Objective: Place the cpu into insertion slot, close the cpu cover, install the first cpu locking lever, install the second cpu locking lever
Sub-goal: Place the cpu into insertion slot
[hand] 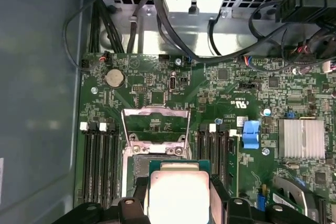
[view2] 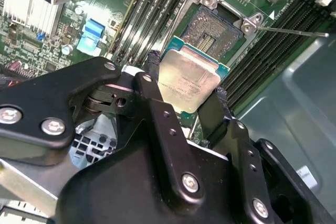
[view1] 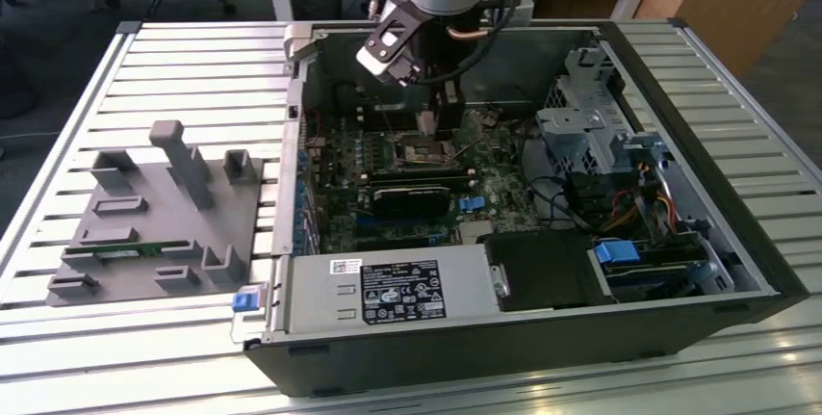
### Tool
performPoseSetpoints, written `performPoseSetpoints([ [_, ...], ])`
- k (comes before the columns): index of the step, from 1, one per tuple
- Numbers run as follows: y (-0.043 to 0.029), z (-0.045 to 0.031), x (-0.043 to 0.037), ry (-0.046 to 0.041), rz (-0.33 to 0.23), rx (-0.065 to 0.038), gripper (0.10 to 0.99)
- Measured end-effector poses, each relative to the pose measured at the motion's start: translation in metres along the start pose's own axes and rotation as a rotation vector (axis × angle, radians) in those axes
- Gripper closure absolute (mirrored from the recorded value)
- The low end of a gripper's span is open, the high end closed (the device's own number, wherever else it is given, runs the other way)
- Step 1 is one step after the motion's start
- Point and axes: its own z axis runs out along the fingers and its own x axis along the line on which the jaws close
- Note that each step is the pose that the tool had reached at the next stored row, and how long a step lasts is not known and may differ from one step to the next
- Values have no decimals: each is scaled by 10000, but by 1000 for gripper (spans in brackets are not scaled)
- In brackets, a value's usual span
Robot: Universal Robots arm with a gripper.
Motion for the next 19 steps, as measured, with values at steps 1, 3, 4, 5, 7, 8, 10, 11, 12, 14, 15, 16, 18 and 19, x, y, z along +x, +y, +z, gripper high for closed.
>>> performPoseSetpoints([
  [1, -1, 18, 0, 0, -11, 3, 545],
  [3, -3, 51, 0, 5, -71, 6, 545],
  [4, -4, 60, 0, 9, -110, 6, 545],
  [5, -4, 62, 1, 8, -121, 7, 545],
  [7, -5, 68, 14, 7, -122, 7, 545],
  [8, -6, 76, 22, 8, -121, 7, 545],
  [10, -26, 100, 42, 4, -122, 1, 545],
  [11, -35, 118, 52, 5, -121, -2, 545],
  [12, -42, 134, 65, 4, -122, -2, 545],
  [14, -57, 167, 103, 3, -122, -1, 545],
  [15, -67, 185, 121, 4, -123, -2, 545],
  [16, -76, 204, 135, 4, -122, -2, 545],
  [18, -87, 240, 154, 6, -122, -3, 545],
  [19, -90, 257, 157, 4, -122, -2, 545],
])
